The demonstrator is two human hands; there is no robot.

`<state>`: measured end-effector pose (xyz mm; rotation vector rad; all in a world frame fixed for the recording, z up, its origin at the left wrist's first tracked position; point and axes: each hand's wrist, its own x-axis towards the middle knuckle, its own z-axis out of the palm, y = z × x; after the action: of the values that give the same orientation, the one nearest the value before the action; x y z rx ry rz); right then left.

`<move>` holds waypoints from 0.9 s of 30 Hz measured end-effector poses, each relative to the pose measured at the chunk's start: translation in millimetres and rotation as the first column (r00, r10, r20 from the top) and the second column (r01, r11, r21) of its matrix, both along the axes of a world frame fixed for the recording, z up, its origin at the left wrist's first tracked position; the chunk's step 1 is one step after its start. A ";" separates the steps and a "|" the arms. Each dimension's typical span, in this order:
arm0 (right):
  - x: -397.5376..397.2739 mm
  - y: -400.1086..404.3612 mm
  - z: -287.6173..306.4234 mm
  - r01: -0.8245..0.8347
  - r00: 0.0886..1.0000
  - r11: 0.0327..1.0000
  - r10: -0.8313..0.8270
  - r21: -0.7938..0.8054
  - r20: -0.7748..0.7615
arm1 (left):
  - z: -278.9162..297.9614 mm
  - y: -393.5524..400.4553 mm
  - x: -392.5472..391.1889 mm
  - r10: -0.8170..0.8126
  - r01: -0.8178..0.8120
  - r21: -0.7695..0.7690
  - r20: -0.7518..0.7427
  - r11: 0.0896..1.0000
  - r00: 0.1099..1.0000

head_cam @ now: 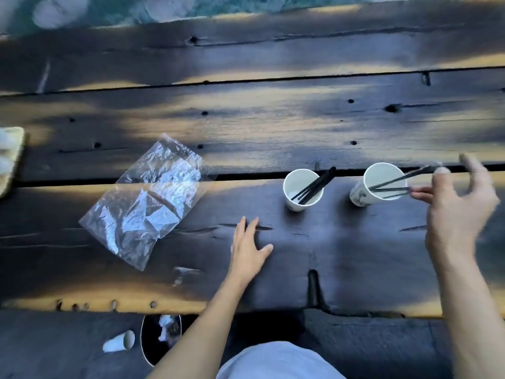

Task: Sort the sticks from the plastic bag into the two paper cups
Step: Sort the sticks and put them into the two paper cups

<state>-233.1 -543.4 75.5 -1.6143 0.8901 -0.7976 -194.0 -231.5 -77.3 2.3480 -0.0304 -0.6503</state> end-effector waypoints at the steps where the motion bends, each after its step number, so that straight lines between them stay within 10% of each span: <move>1: 1.1 13.7 6.8 -0.017 1.000 1.000 0.017 -0.025 0.007 | 3.6 16.5 3.8 0.126 -0.124 -0.053 0.041 0.991 0.991; 4: 4.7 59.6 12.2 -0.095 0.995 0.995 0.095 0.016 0.044 | 17.8 76.1 17.1 0.572 -0.533 -0.253 0.111 0.807 0.813; 7: 7.5 118.5 0.1 -0.268 0.963 0.953 0.269 0.140 0.017 | 29.4 147.2 34.6 0.925 -0.847 -0.398 0.012 0.352 0.379; 11: 12.9 210.4 -28.6 -0.491 0.823 0.784 0.560 0.380 -0.092 | 13.7 241.7 36.5 0.977 -0.932 -0.332 -0.198 -0.146 -0.083; 18: 22.2 324.7 -85.3 -0.446 0.663 0.590 0.723 0.673 -0.194 | 4.0 258.6 38.2 0.804 -0.971 -0.223 -0.591 -0.091 0.060; 27: 84.6 349.7 -142.6 -0.178 0.647 0.488 0.712 0.854 -0.272 | -3.1 207.8 24.7 0.707 -0.946 -0.321 -0.658 0.048 0.259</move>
<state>-148.5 -193.7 -67.2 -1.1773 0.9454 0.5630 -169.3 -23.7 -80.4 1.0554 1.0763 -0.2623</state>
